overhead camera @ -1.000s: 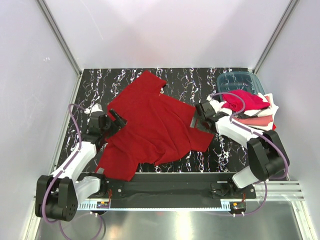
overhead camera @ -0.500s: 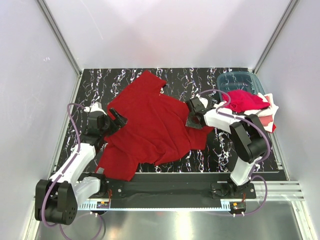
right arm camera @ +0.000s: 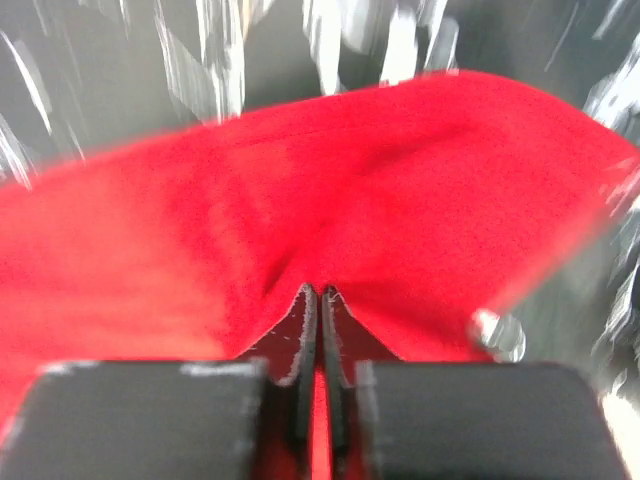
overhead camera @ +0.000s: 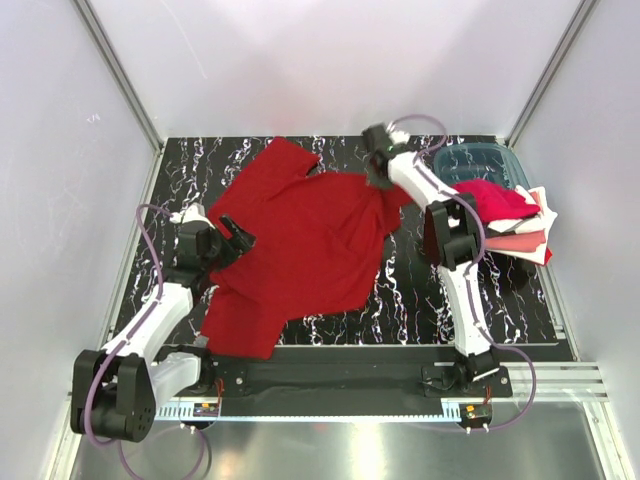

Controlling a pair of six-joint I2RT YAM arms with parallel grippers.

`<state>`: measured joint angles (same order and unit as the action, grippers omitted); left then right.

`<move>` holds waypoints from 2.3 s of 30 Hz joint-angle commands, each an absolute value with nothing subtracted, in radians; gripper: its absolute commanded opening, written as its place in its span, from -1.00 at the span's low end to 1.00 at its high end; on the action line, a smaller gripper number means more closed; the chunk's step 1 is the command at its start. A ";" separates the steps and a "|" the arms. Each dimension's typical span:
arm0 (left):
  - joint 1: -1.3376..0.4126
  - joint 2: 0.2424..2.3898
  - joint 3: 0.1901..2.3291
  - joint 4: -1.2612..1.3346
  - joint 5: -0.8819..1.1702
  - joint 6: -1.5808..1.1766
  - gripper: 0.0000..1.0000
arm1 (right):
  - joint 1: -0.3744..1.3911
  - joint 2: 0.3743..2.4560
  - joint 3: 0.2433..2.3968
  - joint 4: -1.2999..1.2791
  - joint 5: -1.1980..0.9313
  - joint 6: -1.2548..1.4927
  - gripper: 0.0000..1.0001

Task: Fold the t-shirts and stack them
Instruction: Flatten the tshirt out

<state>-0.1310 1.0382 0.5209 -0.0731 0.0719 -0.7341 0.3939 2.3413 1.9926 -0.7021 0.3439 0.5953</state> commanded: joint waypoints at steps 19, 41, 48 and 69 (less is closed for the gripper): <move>-0.133 1.112 0.558 -0.083 0.052 -0.686 0.70 | 0.411 1.546 1.062 -0.226 0.101 0.549 0.29; -0.100 1.287 0.641 -0.282 -0.196 -0.828 0.19 | 0.445 1.744 0.959 -0.095 0.024 0.637 -0.34; -0.139 1.145 0.609 -0.237 -0.218 -0.790 0.10 | 0.604 1.641 1.028 -0.265 0.395 0.615 -1.00; -0.383 1.051 0.586 -0.006 -0.049 -0.574 0.25 | 0.661 1.798 1.427 -0.379 0.365 0.451 0.37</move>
